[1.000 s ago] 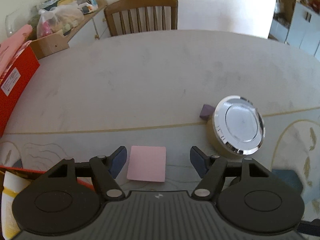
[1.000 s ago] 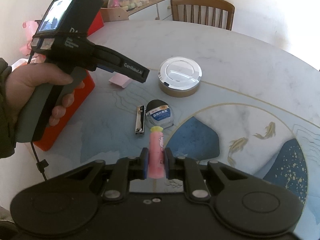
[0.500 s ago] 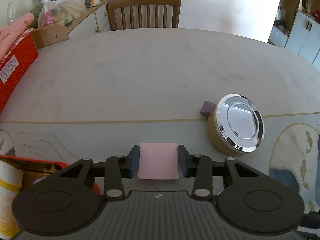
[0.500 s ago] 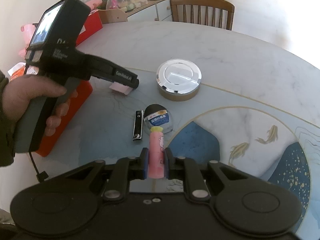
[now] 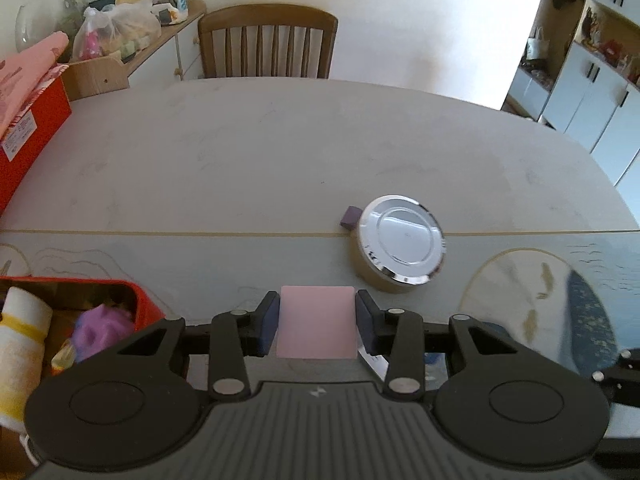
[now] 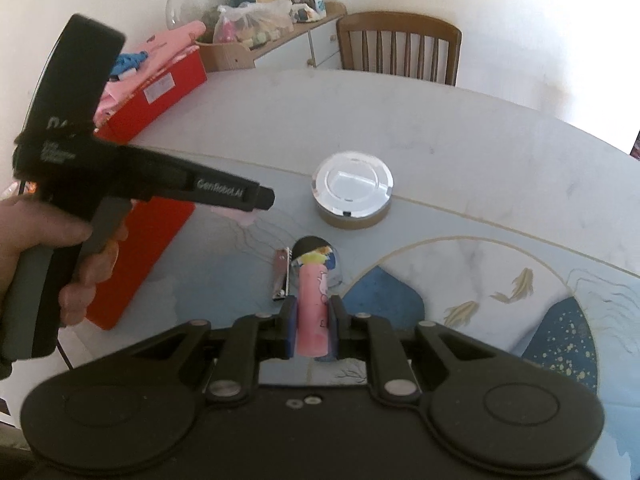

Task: Organize rigid objects
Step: 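Carry the pink tube with the right tool into the tin while the left tool drops the sticky note there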

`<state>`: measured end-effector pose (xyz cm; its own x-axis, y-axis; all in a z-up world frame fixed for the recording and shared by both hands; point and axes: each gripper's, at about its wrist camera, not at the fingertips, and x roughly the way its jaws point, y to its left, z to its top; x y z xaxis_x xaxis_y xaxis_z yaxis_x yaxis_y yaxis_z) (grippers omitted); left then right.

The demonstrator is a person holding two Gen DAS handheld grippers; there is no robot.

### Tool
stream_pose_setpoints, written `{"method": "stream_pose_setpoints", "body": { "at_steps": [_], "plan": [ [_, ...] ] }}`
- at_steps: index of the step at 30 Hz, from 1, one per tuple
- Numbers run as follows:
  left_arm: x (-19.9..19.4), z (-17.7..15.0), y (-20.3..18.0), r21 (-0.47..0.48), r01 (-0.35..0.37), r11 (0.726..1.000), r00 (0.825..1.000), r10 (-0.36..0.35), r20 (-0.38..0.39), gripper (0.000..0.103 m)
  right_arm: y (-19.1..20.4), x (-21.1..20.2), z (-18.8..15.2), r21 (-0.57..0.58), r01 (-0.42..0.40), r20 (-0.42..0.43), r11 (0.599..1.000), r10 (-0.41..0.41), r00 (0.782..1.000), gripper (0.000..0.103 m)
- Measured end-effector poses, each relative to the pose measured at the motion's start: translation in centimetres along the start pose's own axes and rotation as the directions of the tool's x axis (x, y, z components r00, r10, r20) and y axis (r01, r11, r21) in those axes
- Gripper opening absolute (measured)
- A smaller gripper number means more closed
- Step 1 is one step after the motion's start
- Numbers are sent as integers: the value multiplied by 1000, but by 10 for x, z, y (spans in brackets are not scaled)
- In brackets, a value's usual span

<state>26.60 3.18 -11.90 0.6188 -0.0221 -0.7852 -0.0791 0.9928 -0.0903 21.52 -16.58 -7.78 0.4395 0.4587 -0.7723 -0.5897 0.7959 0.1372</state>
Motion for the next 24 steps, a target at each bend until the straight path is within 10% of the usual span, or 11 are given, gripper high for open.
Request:
{"method": "stream_pose_setpoints", "body": {
  "at_steps": [24],
  "plan": [
    [-118,-41,72,-80,-11,997,997,17,73,40,83,-39,23,-99,-68,95,993,78,992,15]
  ]
}}
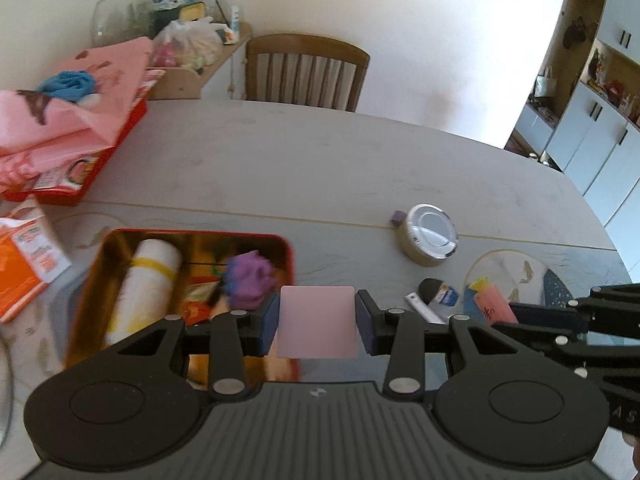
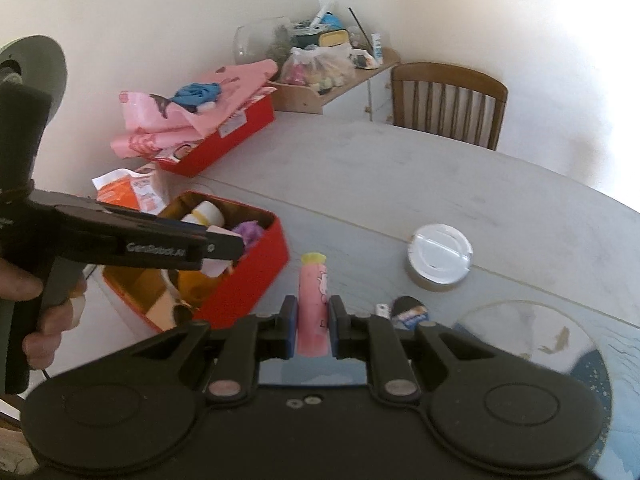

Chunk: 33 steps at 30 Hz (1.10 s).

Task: Organize rigid objects
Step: 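Carry the pink tube with the right tool into the tin while the left tool drops the sticky note there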

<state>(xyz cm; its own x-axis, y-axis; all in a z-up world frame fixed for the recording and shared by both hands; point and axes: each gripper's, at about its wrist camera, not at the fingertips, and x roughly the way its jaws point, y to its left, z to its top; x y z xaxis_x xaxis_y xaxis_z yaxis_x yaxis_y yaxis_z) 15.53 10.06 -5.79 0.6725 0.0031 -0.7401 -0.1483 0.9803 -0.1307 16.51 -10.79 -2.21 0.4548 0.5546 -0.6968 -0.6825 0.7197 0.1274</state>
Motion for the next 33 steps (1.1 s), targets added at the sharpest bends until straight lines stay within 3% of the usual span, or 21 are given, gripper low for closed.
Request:
{"method": "stream_pose_setpoints", "body": {
  "at_steps": [16,25,33],
  "plan": [
    [-20,-20,82,-17,-65,998,998,64,-21,40,60,39,23,-37,-35,-31,999,34,999,15],
    [2,-31,109,34,-90,995,992,93,-88,39,80,87,42,-49,-39,-70,998,35,997,15],
    [22,-38,111,80,-68,994,987,78,-137,40,92,135,64,-28,-59,-129,998,55,990,15]
  ]
}}
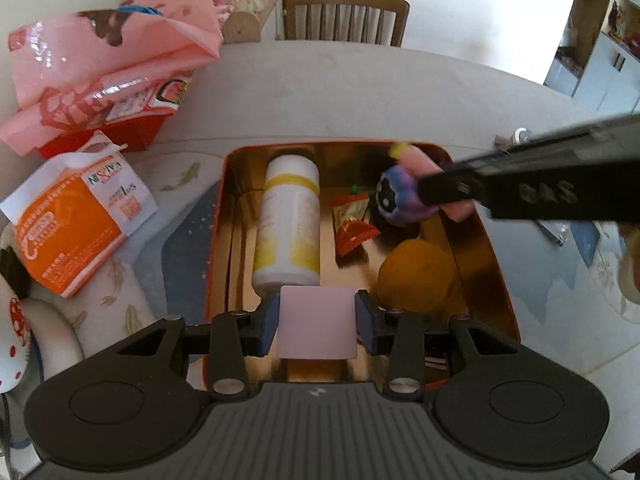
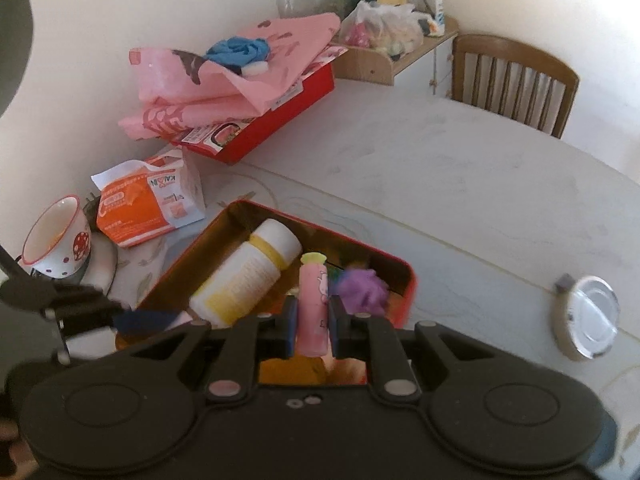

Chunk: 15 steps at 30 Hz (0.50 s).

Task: Organize rigid objects
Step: 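Carry the pink tube with the right tool into the tin while the left tool drops the sticky note there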

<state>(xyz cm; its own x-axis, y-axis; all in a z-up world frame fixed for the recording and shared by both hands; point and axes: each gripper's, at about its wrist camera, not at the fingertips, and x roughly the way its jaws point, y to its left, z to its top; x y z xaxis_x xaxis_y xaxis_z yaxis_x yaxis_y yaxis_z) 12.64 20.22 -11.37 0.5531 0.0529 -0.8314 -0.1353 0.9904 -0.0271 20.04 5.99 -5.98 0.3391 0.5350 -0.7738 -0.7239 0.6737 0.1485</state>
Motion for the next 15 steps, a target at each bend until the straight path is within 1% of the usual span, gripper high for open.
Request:
{"method": "stream_pose_setpoints", "body": {
  "at_steps": [6,8,10,15],
  "plan": [
    [14,0,3,8,1,1000,1000,-1,-30,39,12,28,11,-38,3,-35,999,-5,999,15],
    [19,-1,5,7,0,1000,999,0,-42,39,14,38,11,-49,13,-50,999,-16,999,15],
    [24,-1,6,7,3,1000,999,-2,-50,39,13,45,11,-42,7,-64,999,-9,998,15],
    [31,-1,6,11,8,1000,998,-7,-65,39,16,57,9,-67,11,-91,998,-17,996,15]
  ]
}}
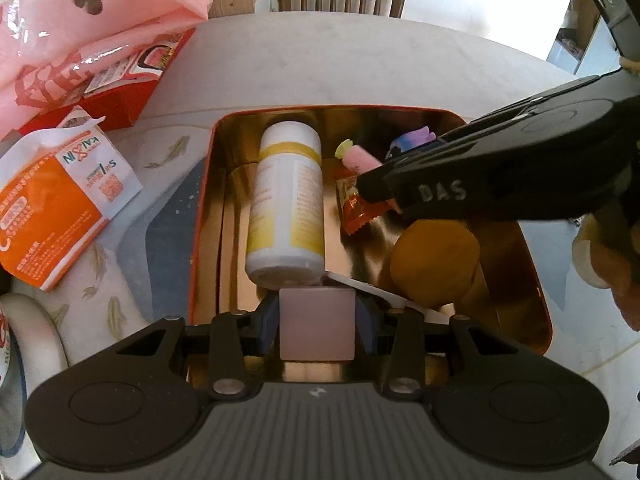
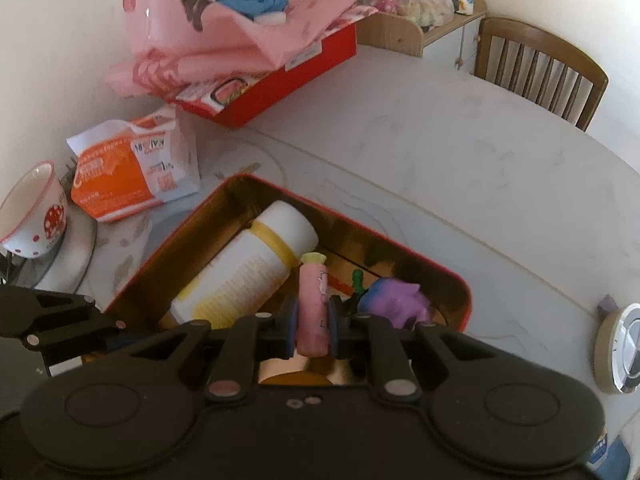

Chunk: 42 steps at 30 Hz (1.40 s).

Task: Organize rigid objects
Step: 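Carry the pink tube with the right tool into the tin while the left tool drops the sticky note there, then move the left tool toward the nail clipper while the right tool approaches the blue-labelled jar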

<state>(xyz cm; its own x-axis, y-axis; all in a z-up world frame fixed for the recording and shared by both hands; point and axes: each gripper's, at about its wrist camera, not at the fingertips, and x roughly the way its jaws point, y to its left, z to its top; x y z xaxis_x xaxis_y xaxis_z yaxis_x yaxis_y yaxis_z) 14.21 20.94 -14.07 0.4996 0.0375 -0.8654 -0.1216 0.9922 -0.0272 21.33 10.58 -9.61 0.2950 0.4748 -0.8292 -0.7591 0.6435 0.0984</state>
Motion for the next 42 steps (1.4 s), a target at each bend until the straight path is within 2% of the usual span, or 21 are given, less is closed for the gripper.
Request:
{"method": "stream_pose_setpoints", "body": {
  "at_steps": [4,8,11,17,21,25,31,33,35,40,42],
  "plan": [
    [3,2,0,7,5,1000,1000,-5,-4,39,3,8,-2,-15,10,-24,1000,-10,1000,15],
    [3,4,-1,10,6,1000,1000,-6,-12,40,4,11,-6,-30,15,-45,999,-17,999,22],
    [2,4,-1,12,5,1000,1000,-5,-13,40,3,7,-9,-30,6,-47,1000,-7,999,23],
    [-1,3,0,6,0,1000,1000,0,-17,40,-1,-13,-17,-2,-22,-24,1000,22,999,25],
    [-7,1,-2,8,-5,1000,1000,5,-5,44,-7,-29,-21,32,-37,2,999,37,999,27],
    [-16,0,-2,2,-1,1000,1000,1,10,51,-11,-44,-26,53,-46,24,998,45,999,29],
    [-34,-1,-6,-19,24,1000,999,-23,46,52,-13,-69,-34,70,-55,62,996,51,997,32],
    [-42,0,-9,-23,33,999,997,-32,66,55,-12,-79,-37,70,-56,78,996,50,996,35],
    [-49,2,-13,-24,42,999,995,-40,89,55,-12,-90,-41,60,-47,91,997,41,995,40],
    [-65,6,-27,-27,62,998,990,-58,132,55,-19,-113,-54,62,-40,120,997,33,992,47],
    [-70,7,-32,-30,71,997,987,-66,147,59,-24,-122,-59,67,-29,134,997,20,991,51]
  ]
}}
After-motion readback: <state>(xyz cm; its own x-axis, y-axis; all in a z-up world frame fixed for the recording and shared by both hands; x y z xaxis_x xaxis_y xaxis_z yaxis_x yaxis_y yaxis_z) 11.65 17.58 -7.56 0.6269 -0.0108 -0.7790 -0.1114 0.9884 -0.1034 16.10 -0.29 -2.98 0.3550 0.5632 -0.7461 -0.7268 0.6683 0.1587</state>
